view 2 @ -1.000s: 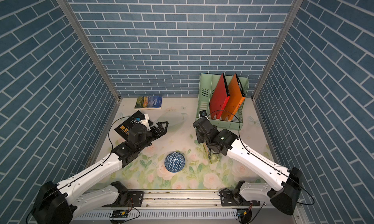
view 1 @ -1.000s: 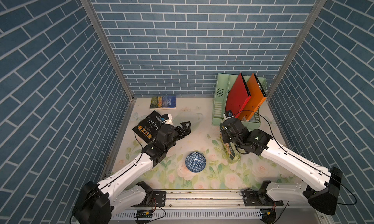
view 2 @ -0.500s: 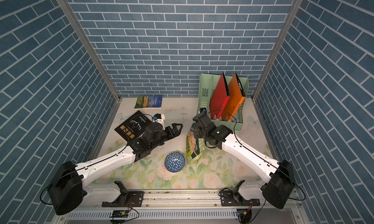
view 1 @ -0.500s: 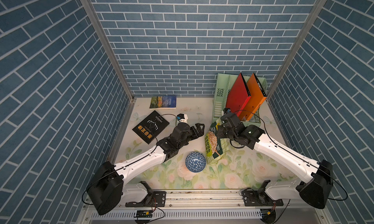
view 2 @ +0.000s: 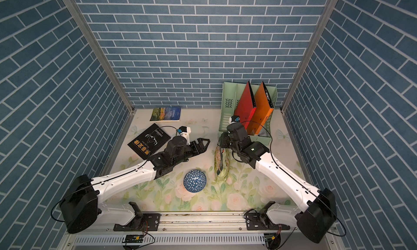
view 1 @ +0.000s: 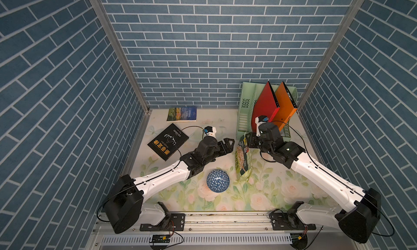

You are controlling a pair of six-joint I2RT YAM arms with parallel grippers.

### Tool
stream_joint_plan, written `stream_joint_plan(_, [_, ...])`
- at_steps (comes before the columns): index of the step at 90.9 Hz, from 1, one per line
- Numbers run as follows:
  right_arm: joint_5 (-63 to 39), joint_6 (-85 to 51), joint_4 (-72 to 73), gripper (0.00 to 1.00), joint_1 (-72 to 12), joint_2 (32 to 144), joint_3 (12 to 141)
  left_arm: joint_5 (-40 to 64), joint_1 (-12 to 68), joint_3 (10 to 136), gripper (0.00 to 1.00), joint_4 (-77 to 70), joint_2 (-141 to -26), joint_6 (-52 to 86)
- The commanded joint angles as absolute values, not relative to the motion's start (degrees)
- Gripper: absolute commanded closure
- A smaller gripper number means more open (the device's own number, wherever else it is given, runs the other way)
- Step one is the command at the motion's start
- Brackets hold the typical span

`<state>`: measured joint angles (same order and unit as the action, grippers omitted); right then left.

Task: Pour the oats into the breakfast bowl
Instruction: Place the oats bag at the center of the board, then open the oats bag at the center of the board.

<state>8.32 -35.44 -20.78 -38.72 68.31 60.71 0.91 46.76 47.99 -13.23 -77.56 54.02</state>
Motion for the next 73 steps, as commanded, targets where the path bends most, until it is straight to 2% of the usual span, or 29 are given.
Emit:
stream_joint_plan(1, [1.02, -38.71, -16.60, 0.64, -34.64, 62.77, 55.35, 7.98, 47.55, 43.63, 0.12, -26.03, -76.30, 52.71])
stream_joint_plan(11, [-7.32, -41.09, -13.10, 0.65, -30.61, 59.27, 49.81, 9.40, 48.58, 40.79, 0.18, -36.31, -75.89, 52.68])
stream_joint_plan(23, [-12.73, -43.27, -8.37, 0.65, -28.73, 55.93, 44.94, 9.66, 49.08, 43.50, 0.19, -32.98, -78.07, 52.44])
stream_joint_plan(37, [-16.27, -44.82, -4.53, 0.66, -28.50, 55.90, 43.13, 10.54, 49.88, 45.96, 0.21, -31.11, -80.84, 52.23])
stream_joint_plan(50, [-19.18, -45.35, -1.72, 0.71, -28.48, 56.96, 42.93, 10.13, 50.40, 47.07, 0.28, -30.10, -82.26, 52.32])
stream_joint_plan(58, [-19.42, -45.27, -1.55, 0.71, -28.43, 57.41, 43.19, 9.26, 50.53, 47.11, 0.37, -29.04, -82.59, 52.38])
stream_joint_plan(73, [-19.25, -45.18, -1.81, 0.75, -28.50, 58.79, 43.28, 8.70, 50.64, 47.15, 0.38, -28.17, -82.70, 52.53])
